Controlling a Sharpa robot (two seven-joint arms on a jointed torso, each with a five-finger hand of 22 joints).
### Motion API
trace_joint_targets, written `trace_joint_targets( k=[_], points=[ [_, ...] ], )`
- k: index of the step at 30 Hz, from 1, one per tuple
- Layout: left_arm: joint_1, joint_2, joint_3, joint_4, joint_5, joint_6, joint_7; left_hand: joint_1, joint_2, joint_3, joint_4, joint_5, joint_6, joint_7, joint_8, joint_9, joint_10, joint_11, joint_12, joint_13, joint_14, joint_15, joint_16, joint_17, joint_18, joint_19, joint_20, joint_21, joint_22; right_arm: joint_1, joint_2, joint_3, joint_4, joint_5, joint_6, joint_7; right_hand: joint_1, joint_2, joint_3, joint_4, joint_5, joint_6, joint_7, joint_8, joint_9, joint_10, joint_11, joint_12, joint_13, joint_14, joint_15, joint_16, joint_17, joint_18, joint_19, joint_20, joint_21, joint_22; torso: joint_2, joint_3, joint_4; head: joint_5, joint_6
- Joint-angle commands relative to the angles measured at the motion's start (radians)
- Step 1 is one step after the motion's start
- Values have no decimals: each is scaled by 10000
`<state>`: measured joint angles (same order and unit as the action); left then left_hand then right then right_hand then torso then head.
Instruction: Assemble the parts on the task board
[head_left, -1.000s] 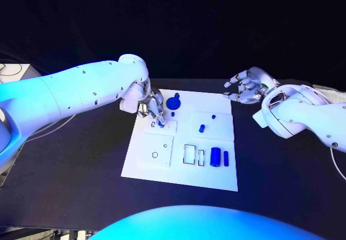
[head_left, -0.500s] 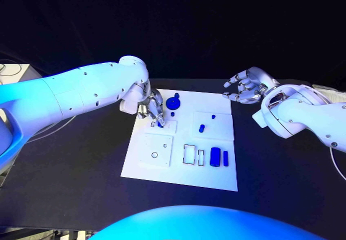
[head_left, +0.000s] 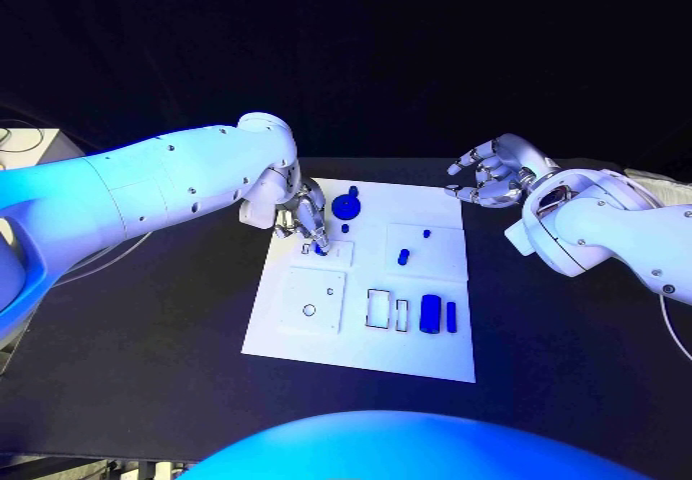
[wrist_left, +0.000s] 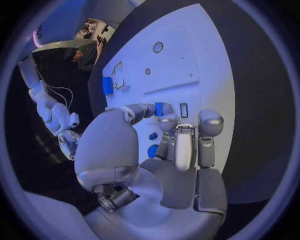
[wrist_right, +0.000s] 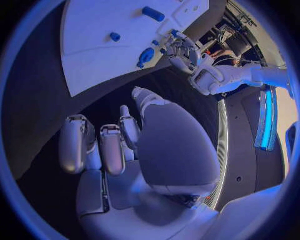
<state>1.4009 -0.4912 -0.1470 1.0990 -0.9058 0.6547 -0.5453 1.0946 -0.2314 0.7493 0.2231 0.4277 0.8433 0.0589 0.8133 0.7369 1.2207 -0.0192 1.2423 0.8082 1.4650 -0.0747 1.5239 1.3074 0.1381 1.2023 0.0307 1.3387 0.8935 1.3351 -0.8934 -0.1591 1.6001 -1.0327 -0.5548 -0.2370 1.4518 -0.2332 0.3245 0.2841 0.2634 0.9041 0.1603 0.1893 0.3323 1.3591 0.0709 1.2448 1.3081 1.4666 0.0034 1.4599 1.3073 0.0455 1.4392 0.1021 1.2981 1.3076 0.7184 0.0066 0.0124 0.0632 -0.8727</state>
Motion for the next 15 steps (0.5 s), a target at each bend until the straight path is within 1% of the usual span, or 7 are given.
trace_joint_targets(
  k=[1, 7, 10, 15],
  points=[
    [-10, 37, 0, -3, -49, 20, 3, 9, 77, 2393, -2420, 63, 85, -5, 49, 14, -55, 11, -20, 9, 700, -32, 46, 1214, -113, 18, 23, 28, 1, -6, -3, 1, 22, -42, 102, 53, -72, -8, 61, -22, 33, -70, -13, 66, 14, -41, 2, -25, 88, 548, -67, -60, 996, 180, -48, -4, -55, 1112, 3, 3, 7, -18, 1],
    [-21, 48, 0, -4, -74, -18, 8, 9, 77, 2393, -2420, 63, 85, -5, 49, 14, -55, 11, -20, 9, 700, -32, 46, 1214, -113, 18, 23, 28, 1, -6, -9, 1, 25, -42, 101, 53, -72, -8, 61, -22, 33, -70, -13, 66, 14, -41, 2, -25, 88, 548, -67, -60, 996, 180, -48, -4, -55, 1112, 4, -1, -8, -19, 1],
    [-23, 49, 1, -3, -83, -40, 11, 5, 95, 2379, -2426, 63, 88, 0, 37, 16, -57, 16, -25, 6, 697, -27, 43, 1206, -112, 10, 27, 27, -2, -6, -9, 1, 24, -42, 103, 54, -72, -8, 61, -22, 33, -70, -13, 66, 14, -41, 2, -25, 88, 548, -67, -60, 996, 180, -48, -4, -55, 1112, 5, 4, -5, -32, 1],
    [-25, 44, 3, 7, -121, -107, 20, 5, 95, 2379, -2426, 63, 88, 0, 37, 16, -57, 16, -25, 6, 697, -27, 43, 1206, -112, 10, 27, 27, -2, -6, -6, 1, 20, -42, 106, 54, -72, -8, 61, -22, 33, -70, -13, 66, 14, -41, 2, -25, 88, 548, -67, -60, 996, 180, -48, -4, -55, 1112, 1, 0, 2, -37, 1]
  ],
)
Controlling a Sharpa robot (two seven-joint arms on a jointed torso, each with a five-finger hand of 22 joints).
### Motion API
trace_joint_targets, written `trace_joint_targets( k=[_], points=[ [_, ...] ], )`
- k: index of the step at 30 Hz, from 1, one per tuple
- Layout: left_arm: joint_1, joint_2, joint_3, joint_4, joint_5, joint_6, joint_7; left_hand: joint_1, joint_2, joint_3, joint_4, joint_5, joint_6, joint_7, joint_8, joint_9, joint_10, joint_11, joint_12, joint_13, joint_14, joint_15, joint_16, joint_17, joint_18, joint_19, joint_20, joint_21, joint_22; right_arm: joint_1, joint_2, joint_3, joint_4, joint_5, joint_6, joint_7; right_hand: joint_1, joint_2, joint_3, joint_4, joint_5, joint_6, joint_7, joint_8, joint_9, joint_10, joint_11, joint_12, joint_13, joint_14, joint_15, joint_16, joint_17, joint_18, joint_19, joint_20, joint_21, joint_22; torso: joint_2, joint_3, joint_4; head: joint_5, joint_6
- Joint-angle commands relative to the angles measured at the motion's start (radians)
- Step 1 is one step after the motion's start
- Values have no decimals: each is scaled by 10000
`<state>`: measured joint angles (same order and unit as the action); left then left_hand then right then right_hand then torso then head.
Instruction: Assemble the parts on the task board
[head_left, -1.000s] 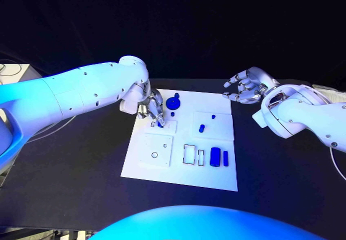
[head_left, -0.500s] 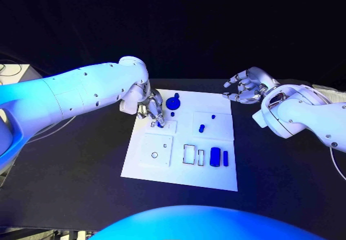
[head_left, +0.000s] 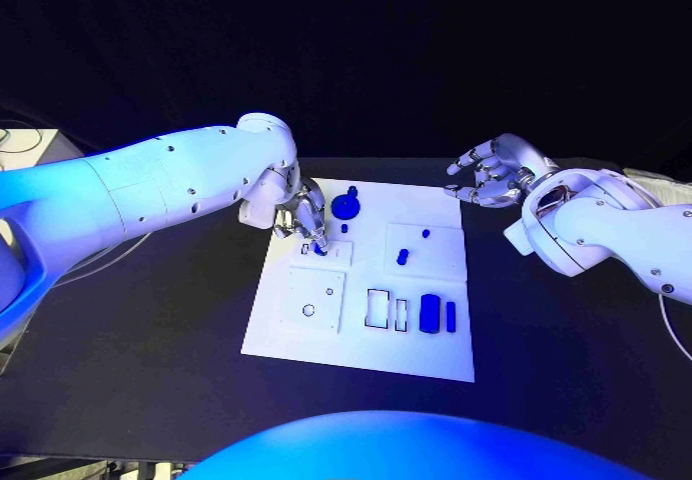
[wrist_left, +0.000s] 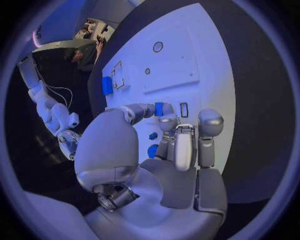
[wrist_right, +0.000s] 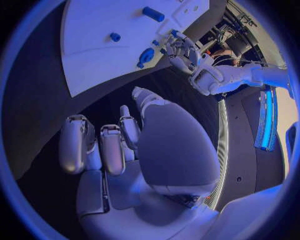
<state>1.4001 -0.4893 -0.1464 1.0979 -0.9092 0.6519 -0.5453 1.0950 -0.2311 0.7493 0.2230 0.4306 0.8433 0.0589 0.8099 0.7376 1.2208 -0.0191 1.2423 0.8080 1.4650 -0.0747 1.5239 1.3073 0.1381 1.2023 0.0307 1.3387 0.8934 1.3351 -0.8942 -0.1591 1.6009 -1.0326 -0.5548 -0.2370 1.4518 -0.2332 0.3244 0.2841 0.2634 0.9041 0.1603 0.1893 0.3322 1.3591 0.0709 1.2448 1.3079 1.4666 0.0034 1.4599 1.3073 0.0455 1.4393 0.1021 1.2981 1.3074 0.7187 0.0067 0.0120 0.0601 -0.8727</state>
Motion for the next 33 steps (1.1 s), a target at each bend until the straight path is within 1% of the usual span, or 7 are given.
trace_joint_targets(
  k=[1, 33],
  points=[
    [-17, 23, -2, 20, -92, -90, 22, 0, 91, 2379, -2426, 34, 88, 0, 70, 9, -58, 15, -25, 8, 697, -27, 43, 1207, -113, 9, 27, 28, -1, -5, 1, 1, 13, -42, 105, 54, -72, -8, 61, -22, 33, -70, -13, 66, 14, -41, 1, -25, 90, 548, -67, -60, 996, 181, -48, -4, -55, 1114, -1, -1, 7, -6, 1],
    [-18, 17, 5, 160, -145, -243, 35, -2, 108, 2363, -2438, 36, 93, 4, 56, 12, -55, 18, -24, 17, 696, -22, 42, 1206, -112, 3, 31, 28, -3, -9, 28, 1, -15, -42, 119, 52, -72, -8, 61, -22, 33, -70, -13, 66, 14, -41, 1, -25, 90, 548, -67, -60, 996, 181, -48, -4, -55, 1114, -7, -1, 6, -25, 1]
  ],
)
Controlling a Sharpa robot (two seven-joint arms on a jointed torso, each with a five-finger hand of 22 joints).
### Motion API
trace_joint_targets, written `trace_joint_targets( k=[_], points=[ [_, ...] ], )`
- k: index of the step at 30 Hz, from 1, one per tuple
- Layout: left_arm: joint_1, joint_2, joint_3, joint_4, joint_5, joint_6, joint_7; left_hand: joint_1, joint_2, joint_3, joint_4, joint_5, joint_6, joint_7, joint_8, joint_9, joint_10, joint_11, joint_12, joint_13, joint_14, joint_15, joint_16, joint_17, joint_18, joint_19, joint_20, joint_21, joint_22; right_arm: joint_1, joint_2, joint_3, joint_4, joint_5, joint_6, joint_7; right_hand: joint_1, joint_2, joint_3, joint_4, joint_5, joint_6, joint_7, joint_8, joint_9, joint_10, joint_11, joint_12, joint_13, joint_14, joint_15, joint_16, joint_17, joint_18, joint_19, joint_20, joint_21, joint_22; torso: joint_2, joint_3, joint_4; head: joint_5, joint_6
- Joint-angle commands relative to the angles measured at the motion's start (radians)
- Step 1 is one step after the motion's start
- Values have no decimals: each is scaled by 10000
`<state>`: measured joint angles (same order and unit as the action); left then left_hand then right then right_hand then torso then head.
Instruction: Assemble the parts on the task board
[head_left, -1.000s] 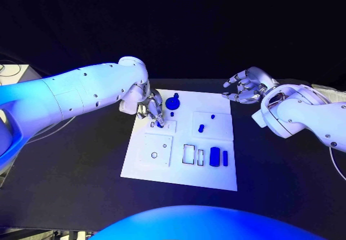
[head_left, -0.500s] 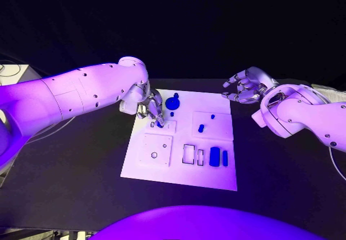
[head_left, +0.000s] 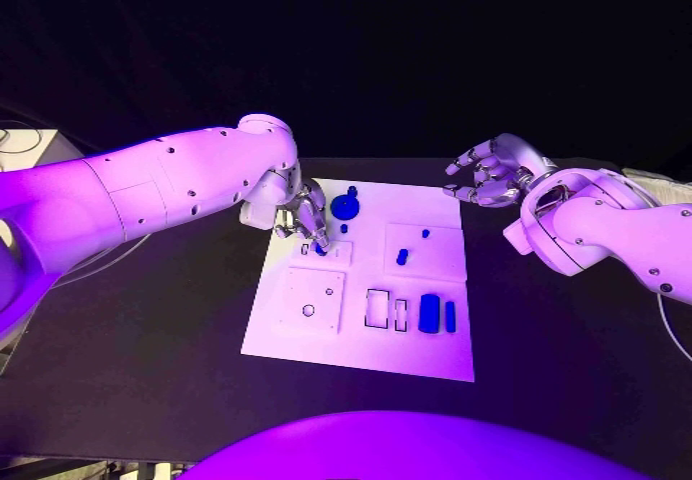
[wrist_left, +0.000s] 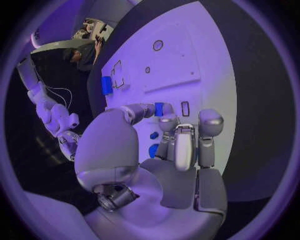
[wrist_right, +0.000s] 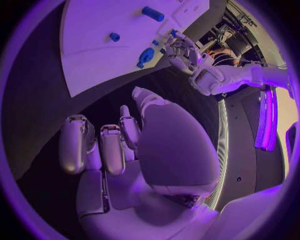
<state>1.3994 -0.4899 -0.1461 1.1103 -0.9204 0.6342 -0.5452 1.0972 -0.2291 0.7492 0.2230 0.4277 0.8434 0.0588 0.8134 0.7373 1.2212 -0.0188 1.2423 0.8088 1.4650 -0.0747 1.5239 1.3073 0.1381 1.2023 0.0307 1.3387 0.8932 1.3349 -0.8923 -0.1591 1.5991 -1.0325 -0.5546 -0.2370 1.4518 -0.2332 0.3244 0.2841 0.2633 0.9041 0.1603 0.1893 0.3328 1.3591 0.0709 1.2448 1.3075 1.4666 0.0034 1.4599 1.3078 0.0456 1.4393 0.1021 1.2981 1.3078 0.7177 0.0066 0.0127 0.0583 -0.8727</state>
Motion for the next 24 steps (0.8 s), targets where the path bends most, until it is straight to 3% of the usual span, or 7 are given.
trace_joint_targets(
  k=[1, 24],
  points=[
    [-11, 25, 2, 39, -33, -68, 34, -24, 87, 2363, -2438, 65, 92, 4, 21, 15, -58, 16, -24, 9, 696, -22, 42, 1206, -112, 3, 31, 28, -1, -7, 10, 1, 1, -44, 118, 52, -72, -8, 62, -22, 33, -70, -12, 66, 9, -41, 1, -25, 94, 548, -67, -60, 991, 180, -48, -4, -55, 1109, 3, -1, 0, -5, 1],
    [-10, 9, 0, 21, -422, 151, 28, -24, 98, 2339, -2466, 67, 98, 9, 0, 21, -61, 20, -29, 11, 700, -17, 47, 1224, -114, 1, 37, 34, 11, -15, 13, 1, -15, -44, 129, 47, -102, -50, 154, -33, 76, -116, -7, 120, 13, -41, 5, -12, 86, 551, -64, -62, 997, 179, -40, -3, -66, 1114, 3, -1, -1, -10, 1]
  ],
)
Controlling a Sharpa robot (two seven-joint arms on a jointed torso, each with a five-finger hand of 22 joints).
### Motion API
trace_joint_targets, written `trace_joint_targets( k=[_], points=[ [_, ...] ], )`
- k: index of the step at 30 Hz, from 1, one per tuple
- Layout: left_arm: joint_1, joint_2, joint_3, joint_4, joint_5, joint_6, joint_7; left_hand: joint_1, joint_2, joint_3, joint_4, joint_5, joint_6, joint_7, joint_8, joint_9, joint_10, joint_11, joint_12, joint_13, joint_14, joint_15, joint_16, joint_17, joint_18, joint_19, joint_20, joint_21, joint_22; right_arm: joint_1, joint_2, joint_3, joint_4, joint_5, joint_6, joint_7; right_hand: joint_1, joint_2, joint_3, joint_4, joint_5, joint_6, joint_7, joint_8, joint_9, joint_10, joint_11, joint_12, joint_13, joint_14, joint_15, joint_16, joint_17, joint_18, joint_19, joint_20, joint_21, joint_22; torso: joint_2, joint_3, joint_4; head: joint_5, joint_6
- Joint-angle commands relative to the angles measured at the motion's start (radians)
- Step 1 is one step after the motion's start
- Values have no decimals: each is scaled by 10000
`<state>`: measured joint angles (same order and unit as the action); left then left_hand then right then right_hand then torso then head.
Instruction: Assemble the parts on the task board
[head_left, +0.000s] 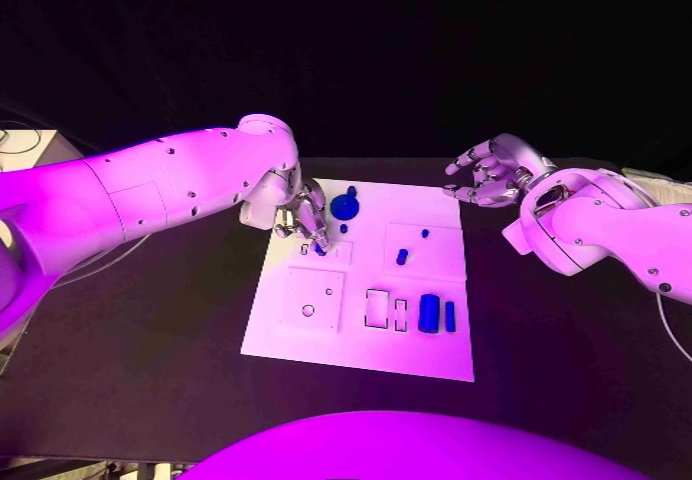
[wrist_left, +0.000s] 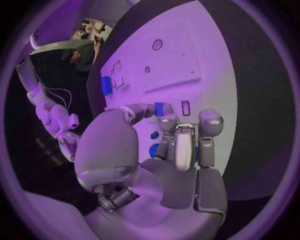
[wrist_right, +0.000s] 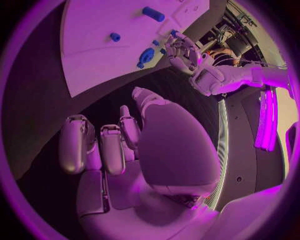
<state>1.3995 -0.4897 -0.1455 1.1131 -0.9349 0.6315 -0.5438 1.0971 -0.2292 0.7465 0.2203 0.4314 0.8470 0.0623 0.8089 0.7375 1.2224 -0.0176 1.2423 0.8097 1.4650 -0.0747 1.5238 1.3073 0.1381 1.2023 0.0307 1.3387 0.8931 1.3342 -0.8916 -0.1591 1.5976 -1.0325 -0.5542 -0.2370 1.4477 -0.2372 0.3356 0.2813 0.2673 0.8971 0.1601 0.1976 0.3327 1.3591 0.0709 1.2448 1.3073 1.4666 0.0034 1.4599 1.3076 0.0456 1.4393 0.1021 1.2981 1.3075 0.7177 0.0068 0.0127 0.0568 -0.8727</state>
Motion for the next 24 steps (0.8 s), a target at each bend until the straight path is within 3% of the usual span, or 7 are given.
trace_joint_targets(
  k=[1, 24],
  points=[
    [-11, 6, -6, -16, -307, 188, 14, -23, 100, 2366, -2438, 31, 62, -27, 45, 19, -73, 8, -29, 2, 700, -17, 47, 1225, -114, 1, 37, 34, 12, -9, 5, 1, 1, -45, 125, 47, -62, -10, 42, -5, 36, -46, -5, 38, 14, -41, 5, -12, 88, 551, -64, -62, 999, 179, -40, -3, -66, 1117, 3, -3, -2, 1, 1],
    [-32, 89, -9, -100, -227, 142, -3, -17, 105, 2355, -2457, 32, 67, -26, 33, 22, -54, 10, -12, 47, 702, -15, 48, 1231, -117, 7, 40, 42, 32, -13, -4, 1, 10, -45, 126, 42, -62, -10, 42, -5, 36, -46, -5, 38, 14, -41, 5, -12, 88, 551, -64, -62, 999, 179, -40, -3, -66, 1117, 8, 5, -10, -16, 1]
  ],
)
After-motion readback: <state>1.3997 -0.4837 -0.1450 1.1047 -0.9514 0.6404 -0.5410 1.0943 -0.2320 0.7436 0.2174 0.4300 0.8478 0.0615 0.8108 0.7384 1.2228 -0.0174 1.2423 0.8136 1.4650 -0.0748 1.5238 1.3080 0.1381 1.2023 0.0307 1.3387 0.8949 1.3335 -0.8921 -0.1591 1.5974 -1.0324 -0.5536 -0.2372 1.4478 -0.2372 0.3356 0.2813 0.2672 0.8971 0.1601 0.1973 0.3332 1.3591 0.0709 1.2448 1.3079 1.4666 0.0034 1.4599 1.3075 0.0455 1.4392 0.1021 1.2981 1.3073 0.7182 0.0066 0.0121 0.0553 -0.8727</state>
